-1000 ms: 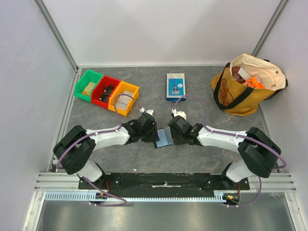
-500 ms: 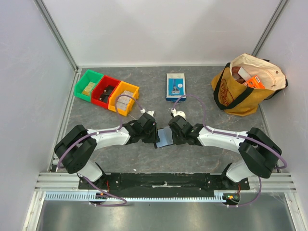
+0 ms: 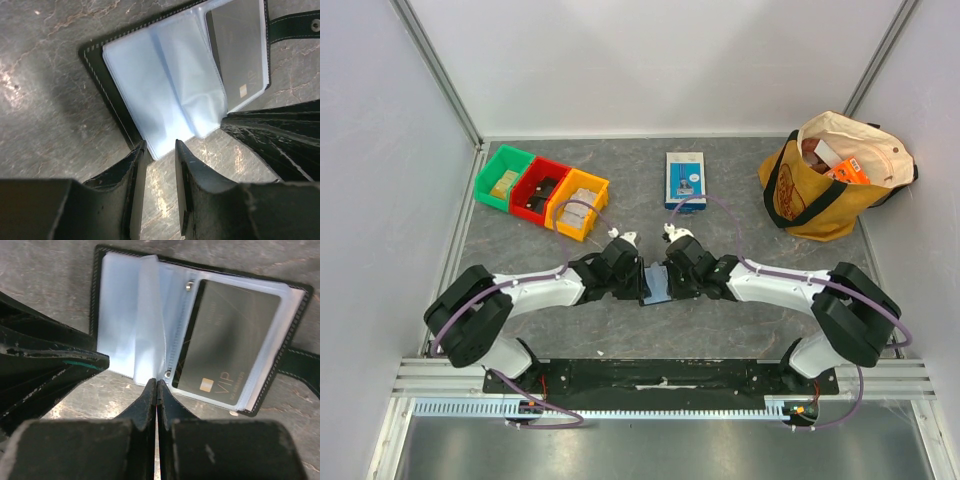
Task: Take the credit cards out of the card holder
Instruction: Remove the credit card from the card holder.
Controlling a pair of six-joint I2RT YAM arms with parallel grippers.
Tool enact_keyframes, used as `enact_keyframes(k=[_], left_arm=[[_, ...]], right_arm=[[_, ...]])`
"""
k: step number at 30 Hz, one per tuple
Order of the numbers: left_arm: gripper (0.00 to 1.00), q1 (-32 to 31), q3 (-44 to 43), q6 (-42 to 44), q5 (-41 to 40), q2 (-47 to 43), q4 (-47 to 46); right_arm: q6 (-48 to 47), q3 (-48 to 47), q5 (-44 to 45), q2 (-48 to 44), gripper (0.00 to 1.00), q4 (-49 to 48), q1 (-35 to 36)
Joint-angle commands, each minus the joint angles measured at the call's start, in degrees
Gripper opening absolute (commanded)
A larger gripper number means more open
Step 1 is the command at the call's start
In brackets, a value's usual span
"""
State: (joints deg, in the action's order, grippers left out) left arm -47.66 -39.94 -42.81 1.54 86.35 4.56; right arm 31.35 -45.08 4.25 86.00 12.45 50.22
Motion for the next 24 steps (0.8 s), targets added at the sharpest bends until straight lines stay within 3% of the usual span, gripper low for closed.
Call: enact_keyframes(k=[1, 12, 16, 20, 24], left_arm=[[0.35, -0.24, 2.41, -2.63, -3.11, -6.18, -1.39], [0.37, -0.15, 7.51, -7.29, -10.77, -21.3, -1.13], [0.37, 0.37, 6.81, -7.12, -9.98, -22.45, -1.22], [0.38, 1.25, 5.14, -6.5, -7.27, -20.96, -2.18], [0.38, 1.87, 2.51, -5.8, -0.42, -16.23, -6.47]], right_arm=[[-2.52, -3.96, -4.07, 1.45, 0.03, -3.83, 1.28], [-9.64, -7.04, -14.44, 3.57, 0.31, -2.26, 3.66], [-13.06, -7.48, -10.41, 0.32, 0.44, 1.17, 3.31], [-13.69, -6.08, -9.35, -3.37, 0.48, 1.88, -0.9], [-13.6, -4.06, -10.13, -4.87, 0.45, 1.01, -6.52]])
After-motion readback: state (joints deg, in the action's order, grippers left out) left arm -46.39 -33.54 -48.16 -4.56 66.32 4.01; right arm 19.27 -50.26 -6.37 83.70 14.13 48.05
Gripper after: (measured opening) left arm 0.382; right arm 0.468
